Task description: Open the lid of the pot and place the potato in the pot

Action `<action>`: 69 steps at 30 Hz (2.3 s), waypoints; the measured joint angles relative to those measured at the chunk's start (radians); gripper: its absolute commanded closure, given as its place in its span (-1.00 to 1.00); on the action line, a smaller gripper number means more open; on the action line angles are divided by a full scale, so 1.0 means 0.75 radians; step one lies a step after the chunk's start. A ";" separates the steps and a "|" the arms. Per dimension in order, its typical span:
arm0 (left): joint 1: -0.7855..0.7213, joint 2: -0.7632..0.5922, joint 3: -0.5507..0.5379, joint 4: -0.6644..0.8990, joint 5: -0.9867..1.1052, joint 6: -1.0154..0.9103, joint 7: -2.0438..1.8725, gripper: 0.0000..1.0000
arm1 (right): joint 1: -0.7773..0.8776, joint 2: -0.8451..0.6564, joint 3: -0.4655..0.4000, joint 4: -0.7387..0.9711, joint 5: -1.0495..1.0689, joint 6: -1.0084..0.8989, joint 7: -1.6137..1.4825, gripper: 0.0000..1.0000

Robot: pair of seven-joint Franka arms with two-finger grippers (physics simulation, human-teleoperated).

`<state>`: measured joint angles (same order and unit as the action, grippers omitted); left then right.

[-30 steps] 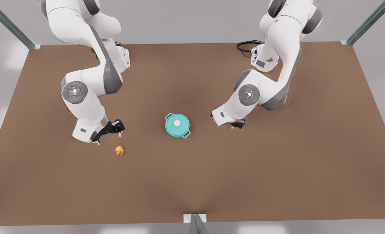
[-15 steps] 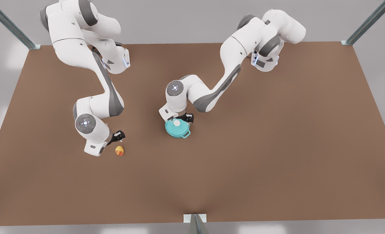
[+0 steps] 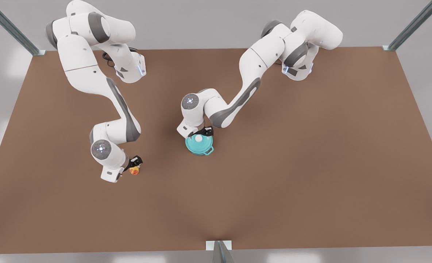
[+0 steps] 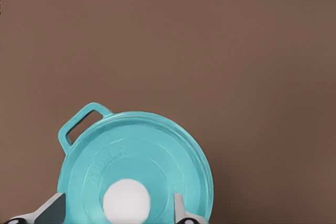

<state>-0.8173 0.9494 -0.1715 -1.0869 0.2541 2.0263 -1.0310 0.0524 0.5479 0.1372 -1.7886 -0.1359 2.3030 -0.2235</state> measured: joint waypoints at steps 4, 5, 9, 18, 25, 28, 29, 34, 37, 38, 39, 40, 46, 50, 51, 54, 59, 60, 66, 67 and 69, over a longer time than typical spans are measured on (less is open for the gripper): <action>0.000 0.023 0.005 0.000 0.014 0.012 -0.057 -1.00 | 0.000 0.040 0.000 -0.017 -0.001 0.035 -0.029 -1.00; 0.000 0.031 0.007 0.000 0.016 0.017 -0.070 -1.00 | 0.000 0.053 0.000 -0.018 -0.001 0.043 -0.037 -1.00; 0.001 0.027 0.013 0.002 0.020 0.027 -0.113 -0.48 | -0.002 0.079 -0.001 -0.019 0.004 0.070 -0.054 -1.00; 0.018 0.001 0.018 0.017 0.017 -0.048 -0.174 0.03 | -0.017 0.102 -0.001 -0.033 0.003 0.092 -0.034 -1.00; 0.445 -0.007 0.045 0.032 0.017 -0.082 -0.112 0.02 | -0.019 0.133 -0.001 -0.062 0.002 0.106 -0.027 -1.00; 0.510 0.067 0.078 0.031 0.018 -0.010 -0.062 -0.71 | -0.027 0.141 -0.001 -0.058 0.000 0.115 -0.026 -1.00; 0.515 0.080 0.087 0.030 0.016 0.013 -0.046 -1.00 | -0.034 0.141 -0.001 -0.057 -0.001 0.117 -0.027 -1.00; 0.577 0.036 0.094 0.031 0.005 0.018 0.062 -1.00 | -0.030 0.140 0.001 -0.042 -0.002 0.123 -0.027 -1.00; 0.973 -0.247 0.073 0.003 -0.183 -0.152 0.251 -1.00 | -0.019 0.147 0.001 -0.032 -0.001 0.125 -0.026 -1.00; 1.052 -0.411 0.074 -0.131 -0.228 -0.208 0.313 -1.00 | -0.019 0.151 0.001 -0.027 -0.001 0.126 -0.026 -1.00; 1.102 -0.616 0.077 -0.330 -0.263 -0.249 0.371 -1.00 | -0.020 0.153 0.001 -0.025 -0.001 0.126 -0.026 -1.00; 1.143 -0.772 0.078 -0.458 -0.317 -0.284 0.423 -1.00 | -0.021 0.156 0.001 -0.025 -0.001 0.127 -0.026 -1.00; 1.105 -0.901 0.056 -0.465 -0.358 -0.393 0.674 -1.00 | -0.025 0.172 0.001 -0.033 0.000 0.129 -0.027 -0.86; 1.111 -0.938 0.059 -0.460 -0.335 -0.433 0.800 -1.00 | -0.023 0.171 0.001 -0.032 0.001 0.125 -0.027 -0.36; 1.109 -0.947 0.058 -0.460 -0.332 -0.443 0.827 -1.00 | -0.023 0.171 0.001 -0.031 0.001 0.123 -0.027 -0.26; 1.107 -0.956 0.054 -0.458 -0.327 -0.463 0.901 -1.00 | -0.023 0.167 0.001 -0.031 0.003 0.108 -0.029 -0.10; 1.088 -0.958 0.025 -0.443 -0.332 -0.479 0.999 -1.00 | -0.021 0.156 0.001 -0.029 0.010 0.077 -0.038 0.03; 1.078 -0.965 0.016 -0.413 -0.332 -0.497 1.016 -1.00 | -0.021 0.149 0.002 -0.028 0.011 0.068 -0.040 0.03; 1.229 -0.919 0.010 -0.328 -0.436 -0.571 1.113 -1.00 | -0.019 0.046 0.030 -0.021 0.015 -0.022 -0.054 0.03; 1.262 -0.896 0.011 -0.326 -0.449 -0.568 1.130 -1.00 | -0.018 0.028 0.043 -0.019 0.016 -0.039 -0.055 0.03; 1.267 -0.865 0.008 -0.330 -0.460 -0.557 1.160 -1.00 | -0.017 -0.007 0.076 0.000 0.019 -0.077 -0.058 0.03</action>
<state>0.1329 0.3009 -0.1657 -1.3344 -0.0908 1.6089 -0.1611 0.0394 0.5424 0.1939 -1.7885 -0.1213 2.2451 -0.2671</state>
